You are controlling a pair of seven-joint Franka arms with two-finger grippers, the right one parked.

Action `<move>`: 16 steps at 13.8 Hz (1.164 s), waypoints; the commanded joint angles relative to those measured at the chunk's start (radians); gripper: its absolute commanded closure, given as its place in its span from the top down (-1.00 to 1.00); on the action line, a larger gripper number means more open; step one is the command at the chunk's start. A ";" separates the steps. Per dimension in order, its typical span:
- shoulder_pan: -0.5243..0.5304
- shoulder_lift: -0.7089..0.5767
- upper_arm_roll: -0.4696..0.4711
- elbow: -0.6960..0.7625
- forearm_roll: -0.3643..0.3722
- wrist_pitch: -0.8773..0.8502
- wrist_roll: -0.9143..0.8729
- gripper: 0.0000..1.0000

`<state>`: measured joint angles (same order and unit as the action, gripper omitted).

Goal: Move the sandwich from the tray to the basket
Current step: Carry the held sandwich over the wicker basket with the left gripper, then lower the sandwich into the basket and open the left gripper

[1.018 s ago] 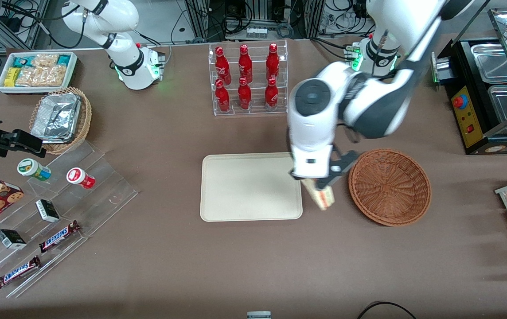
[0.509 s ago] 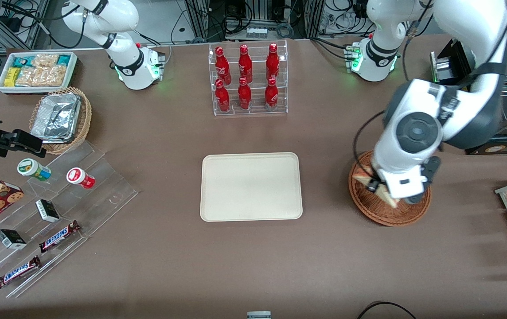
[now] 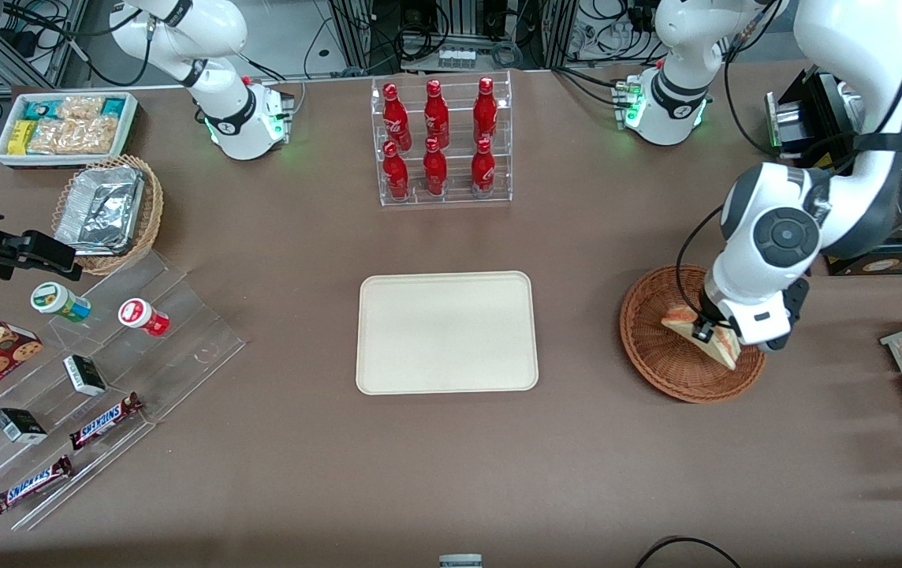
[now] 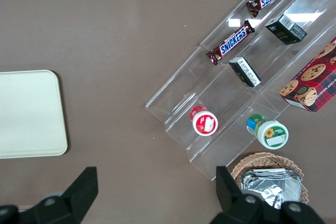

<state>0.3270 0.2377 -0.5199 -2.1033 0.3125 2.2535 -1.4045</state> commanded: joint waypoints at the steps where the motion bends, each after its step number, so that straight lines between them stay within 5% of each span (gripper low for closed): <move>1: 0.040 -0.049 -0.006 -0.104 -0.007 0.093 0.009 -1.00; 8: 0.037 0.066 -0.008 -0.096 0.060 0.127 0.007 -1.00; 9: 0.037 0.066 -0.008 -0.095 0.060 0.127 0.007 -0.57; 10: 0.038 0.067 -0.006 -0.093 0.060 0.127 0.007 0.44; 11: 0.038 0.064 -0.008 -0.087 0.060 0.123 0.007 0.99; 13: 0.033 0.052 -0.011 -0.049 0.060 0.080 -0.004 1.00; 16: 0.007 0.029 -0.047 0.112 0.053 -0.211 0.001 1.00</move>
<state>0.3524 0.2967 -0.5369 -2.0957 0.3541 2.2138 -1.4013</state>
